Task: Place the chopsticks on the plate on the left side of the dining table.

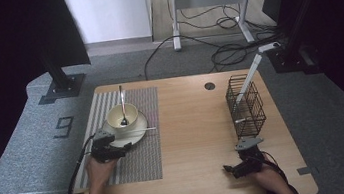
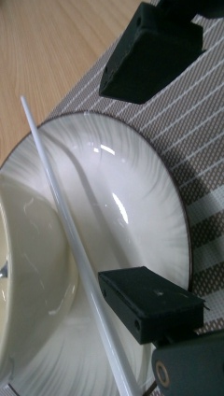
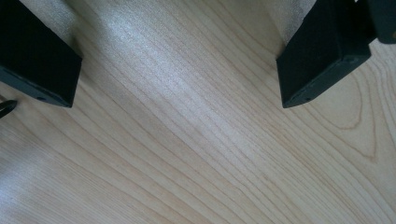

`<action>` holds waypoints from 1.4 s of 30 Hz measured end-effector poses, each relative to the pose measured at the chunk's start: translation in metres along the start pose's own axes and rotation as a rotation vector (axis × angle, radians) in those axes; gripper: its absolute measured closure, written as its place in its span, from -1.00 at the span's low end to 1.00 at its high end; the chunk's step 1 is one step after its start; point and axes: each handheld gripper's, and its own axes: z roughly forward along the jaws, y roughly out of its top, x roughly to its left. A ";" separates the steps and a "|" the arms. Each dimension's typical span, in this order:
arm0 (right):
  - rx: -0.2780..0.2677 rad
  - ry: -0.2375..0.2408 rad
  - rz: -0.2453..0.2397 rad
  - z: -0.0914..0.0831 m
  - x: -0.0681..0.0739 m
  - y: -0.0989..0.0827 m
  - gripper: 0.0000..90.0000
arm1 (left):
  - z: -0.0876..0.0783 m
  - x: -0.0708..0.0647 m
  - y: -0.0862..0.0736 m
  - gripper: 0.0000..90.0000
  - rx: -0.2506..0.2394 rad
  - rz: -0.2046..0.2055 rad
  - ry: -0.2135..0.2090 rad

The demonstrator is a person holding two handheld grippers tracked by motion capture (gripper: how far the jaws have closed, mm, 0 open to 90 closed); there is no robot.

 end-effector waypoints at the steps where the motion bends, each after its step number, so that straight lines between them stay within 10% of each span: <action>1: 0.000 0.000 0.000 0.000 0.000 0.000 -1.00 | -0.001 -0.001 0.000 -0.78 -0.003 0.000 -0.005; 17: -0.002 -0.018 0.021 -0.001 -0.001 -0.002 -1.00 | -0.005 -0.028 0.008 -1.00 -0.045 0.078 -0.103; 42: -0.004 -0.057 0.056 -0.008 0.000 -0.009 -1.00 | 0.010 -0.106 0.077 -1.00 -0.131 0.255 -0.254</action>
